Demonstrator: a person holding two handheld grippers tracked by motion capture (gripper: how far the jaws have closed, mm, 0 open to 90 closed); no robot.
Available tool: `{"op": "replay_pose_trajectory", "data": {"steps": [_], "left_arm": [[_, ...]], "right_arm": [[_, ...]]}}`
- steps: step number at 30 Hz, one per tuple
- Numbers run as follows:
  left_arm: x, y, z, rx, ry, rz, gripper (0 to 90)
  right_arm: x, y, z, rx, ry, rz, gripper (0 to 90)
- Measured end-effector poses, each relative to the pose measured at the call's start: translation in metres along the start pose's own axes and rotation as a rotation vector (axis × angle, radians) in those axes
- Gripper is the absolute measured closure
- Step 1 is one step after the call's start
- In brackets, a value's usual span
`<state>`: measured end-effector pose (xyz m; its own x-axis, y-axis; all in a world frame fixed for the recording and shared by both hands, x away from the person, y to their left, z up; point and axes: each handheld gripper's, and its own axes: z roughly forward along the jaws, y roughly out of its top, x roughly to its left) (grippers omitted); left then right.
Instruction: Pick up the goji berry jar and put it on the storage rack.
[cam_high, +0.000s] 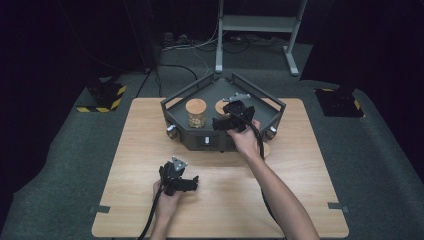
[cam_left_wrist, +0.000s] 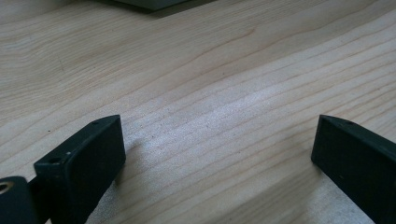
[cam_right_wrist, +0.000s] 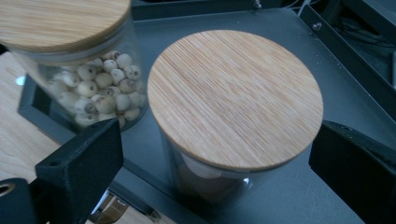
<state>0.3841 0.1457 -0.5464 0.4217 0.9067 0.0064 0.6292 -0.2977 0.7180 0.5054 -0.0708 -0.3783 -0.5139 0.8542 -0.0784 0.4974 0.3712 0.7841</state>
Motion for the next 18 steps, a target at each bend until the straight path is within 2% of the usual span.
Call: {"op": "replay_pose_trajectory", "data": {"steps": [7,18], "left_arm": [[0.0,0.0,0.0,0.0,0.0,0.0,3.0],[-0.0001,0.0,0.0,0.0,-0.001,-0.002,3.0]], "right_arm": [[-0.0048,-0.0032,-0.0058,-0.006,0.019,0.01,2.8],[-0.0098,-0.01,-0.0099,0.002,0.019,0.003,3.3]]}}
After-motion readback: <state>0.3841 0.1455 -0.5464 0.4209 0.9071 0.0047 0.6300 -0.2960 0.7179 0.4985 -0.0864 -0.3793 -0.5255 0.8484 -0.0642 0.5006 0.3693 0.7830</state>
